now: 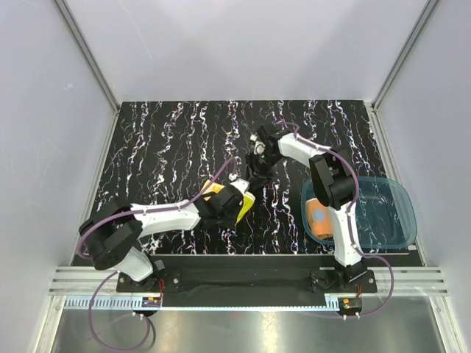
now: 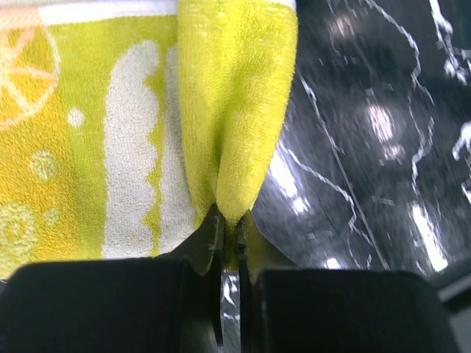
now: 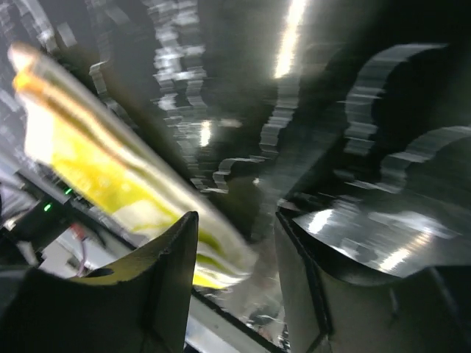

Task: Roll the towels
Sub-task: Roll the towel

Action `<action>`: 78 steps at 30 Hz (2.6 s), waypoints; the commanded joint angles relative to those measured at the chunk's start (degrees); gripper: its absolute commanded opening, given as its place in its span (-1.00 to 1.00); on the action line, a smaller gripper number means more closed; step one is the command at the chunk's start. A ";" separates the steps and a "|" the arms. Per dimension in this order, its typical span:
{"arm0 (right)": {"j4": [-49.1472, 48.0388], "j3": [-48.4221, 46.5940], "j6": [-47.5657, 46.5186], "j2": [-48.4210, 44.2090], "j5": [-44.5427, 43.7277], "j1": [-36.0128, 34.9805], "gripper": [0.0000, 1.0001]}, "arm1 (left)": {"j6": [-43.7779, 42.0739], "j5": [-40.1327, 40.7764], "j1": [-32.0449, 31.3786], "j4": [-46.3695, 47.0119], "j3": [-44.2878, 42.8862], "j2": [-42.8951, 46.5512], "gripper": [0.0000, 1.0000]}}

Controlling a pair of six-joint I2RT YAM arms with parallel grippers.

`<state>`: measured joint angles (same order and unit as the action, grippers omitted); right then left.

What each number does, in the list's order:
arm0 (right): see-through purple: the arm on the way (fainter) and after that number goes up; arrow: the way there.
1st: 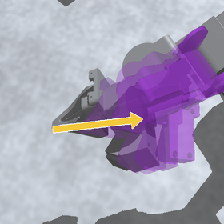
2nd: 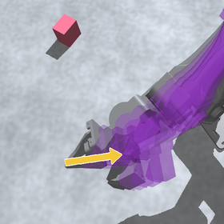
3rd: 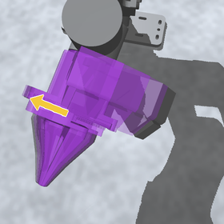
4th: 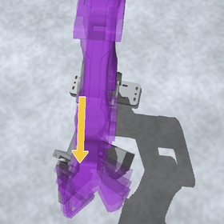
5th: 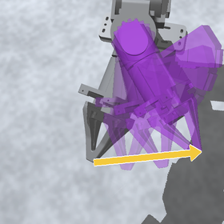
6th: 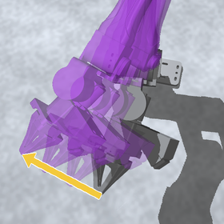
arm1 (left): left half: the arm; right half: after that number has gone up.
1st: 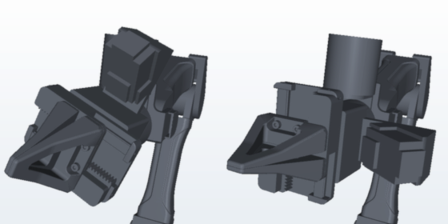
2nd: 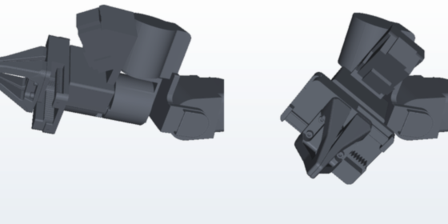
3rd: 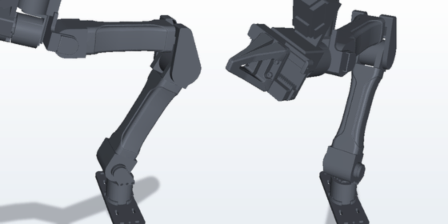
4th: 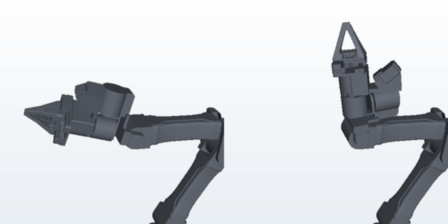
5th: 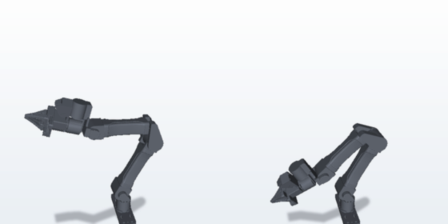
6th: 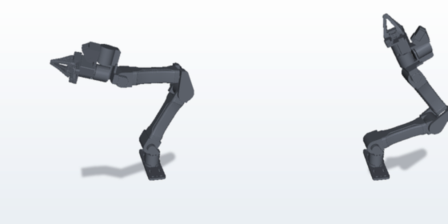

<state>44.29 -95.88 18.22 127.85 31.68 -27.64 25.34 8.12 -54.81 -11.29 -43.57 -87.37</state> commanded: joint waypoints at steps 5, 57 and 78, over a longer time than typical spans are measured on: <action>4.40 0.34 -2.31 -9.10 -11.20 2.94 0.08 | 2.86 -11.61 1.89 4.95 3.67 6.24 -1.00; -23.20 27.59 6.92 -20.72 4.01 -9.27 0.43 | 32.85 -53.91 36.26 25.01 21.87 -2.36 -1.00; -29.61 23.45 7.71 -7.88 3.12 -10.68 0.28 | 28.89 -54.18 38.81 20.87 20.98 -3.33 -1.00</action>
<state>16.27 -72.64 26.83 116.86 38.35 -37.63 56.25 -48.25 -16.82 12.53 -22.85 -91.24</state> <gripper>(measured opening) 0.659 0.050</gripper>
